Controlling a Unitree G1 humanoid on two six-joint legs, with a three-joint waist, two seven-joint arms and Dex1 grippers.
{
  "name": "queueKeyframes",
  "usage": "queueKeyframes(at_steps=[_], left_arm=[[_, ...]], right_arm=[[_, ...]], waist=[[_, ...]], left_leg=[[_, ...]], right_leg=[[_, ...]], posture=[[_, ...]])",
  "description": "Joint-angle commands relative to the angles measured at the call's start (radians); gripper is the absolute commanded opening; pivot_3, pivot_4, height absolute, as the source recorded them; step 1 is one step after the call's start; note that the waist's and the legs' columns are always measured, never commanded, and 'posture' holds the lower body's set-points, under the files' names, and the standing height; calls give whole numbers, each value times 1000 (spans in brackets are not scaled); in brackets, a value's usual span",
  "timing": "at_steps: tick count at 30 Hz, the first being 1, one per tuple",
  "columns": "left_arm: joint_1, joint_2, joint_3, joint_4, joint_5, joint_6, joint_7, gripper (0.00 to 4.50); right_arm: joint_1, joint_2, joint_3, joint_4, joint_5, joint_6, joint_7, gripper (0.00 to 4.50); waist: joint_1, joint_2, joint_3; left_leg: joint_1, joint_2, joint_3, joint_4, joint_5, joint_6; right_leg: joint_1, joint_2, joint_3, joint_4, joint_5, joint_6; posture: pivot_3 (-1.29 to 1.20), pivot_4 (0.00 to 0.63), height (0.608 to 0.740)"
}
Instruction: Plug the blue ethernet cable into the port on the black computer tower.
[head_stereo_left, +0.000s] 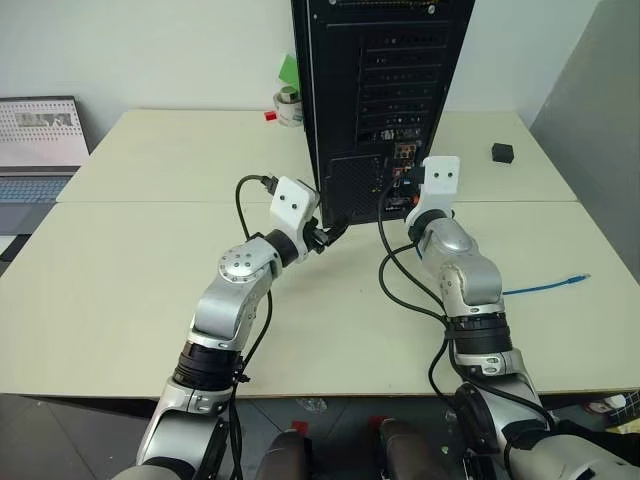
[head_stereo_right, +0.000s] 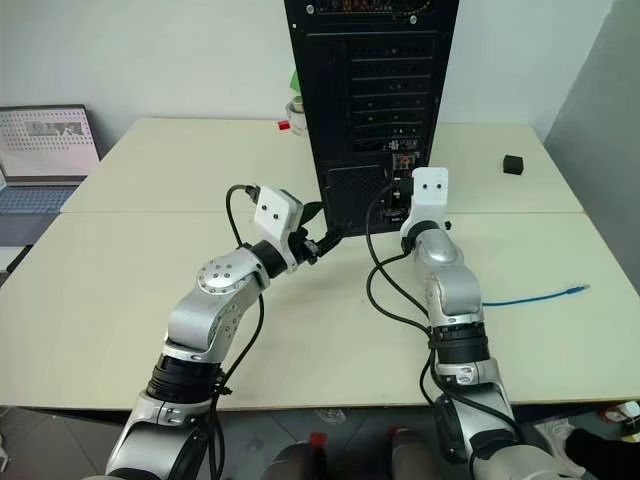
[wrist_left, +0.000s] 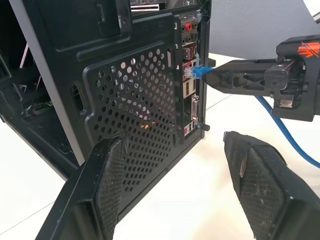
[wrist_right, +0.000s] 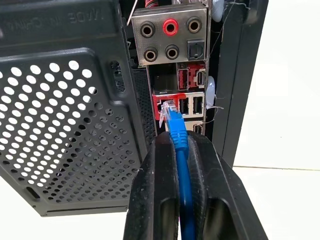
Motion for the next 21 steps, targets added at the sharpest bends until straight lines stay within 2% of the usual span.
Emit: queueKeyframes(at_steps=[1, 21], left_arm=[[-12, 5, 25, -61, -3, -5, 2, 3218], [8, 19, 52, -88, -6, 17, 8, 3218]], right_arm=[[-54, 30, 13, 4, -12, -54, -28, 0], [-96, 83, 55, 90, -59, -136, -42, 0]], waist=[[-3, 0, 0], [-16, 0, 0]], left_leg=[[0, 0, 0, 0, 0, 0], [-1, 0, 1, -1, 0, 0]], right_leg=[[0, 0, 0, 0, 0, 0], [-2, 0, 2, 0, 0, 0]], posture=[[0, 150, 740], [0, 150, 740]])
